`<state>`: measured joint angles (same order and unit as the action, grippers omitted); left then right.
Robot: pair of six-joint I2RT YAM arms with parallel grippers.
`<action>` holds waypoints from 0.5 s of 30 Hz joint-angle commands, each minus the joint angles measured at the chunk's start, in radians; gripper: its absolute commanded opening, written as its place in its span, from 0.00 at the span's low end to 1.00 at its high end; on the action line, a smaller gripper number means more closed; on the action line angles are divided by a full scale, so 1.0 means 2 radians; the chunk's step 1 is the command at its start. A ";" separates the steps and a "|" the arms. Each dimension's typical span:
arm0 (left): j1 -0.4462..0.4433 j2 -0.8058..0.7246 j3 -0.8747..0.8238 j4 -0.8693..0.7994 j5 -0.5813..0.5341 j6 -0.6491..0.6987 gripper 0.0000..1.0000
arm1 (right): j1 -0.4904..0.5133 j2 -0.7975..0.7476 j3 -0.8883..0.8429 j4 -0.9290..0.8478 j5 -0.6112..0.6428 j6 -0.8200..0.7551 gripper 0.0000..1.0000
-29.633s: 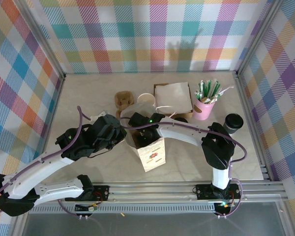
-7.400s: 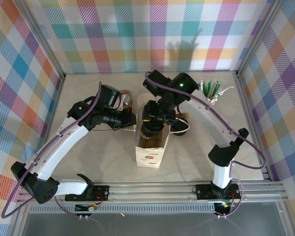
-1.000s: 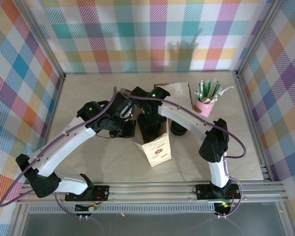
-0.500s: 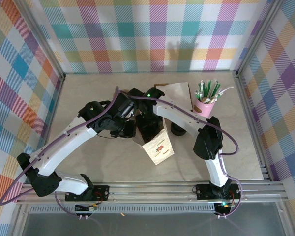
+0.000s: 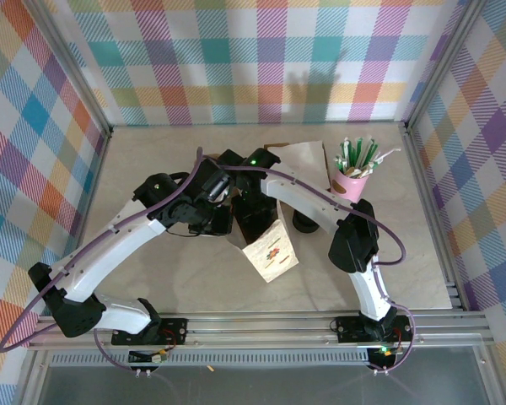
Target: Pack the takeout coffee
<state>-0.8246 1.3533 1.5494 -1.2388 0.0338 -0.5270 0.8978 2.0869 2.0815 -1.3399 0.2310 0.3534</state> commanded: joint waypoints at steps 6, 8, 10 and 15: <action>-0.008 -0.004 0.008 -0.024 -0.017 0.000 0.00 | -0.003 -0.003 0.006 -0.020 -0.013 0.010 0.65; -0.008 -0.006 0.006 -0.024 -0.017 -0.001 0.00 | -0.003 -0.005 0.007 -0.022 -0.013 0.010 0.69; -0.008 -0.006 0.008 -0.026 -0.022 -0.003 0.00 | -0.001 -0.007 0.009 -0.023 -0.015 0.008 0.72; -0.008 -0.004 0.009 -0.031 -0.027 -0.005 0.00 | 0.006 -0.011 0.012 -0.029 -0.014 0.005 0.79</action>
<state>-0.8299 1.3533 1.5513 -1.2640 0.0078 -0.5312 0.8997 2.0869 2.0815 -1.3540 0.2157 0.3580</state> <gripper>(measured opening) 0.046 0.782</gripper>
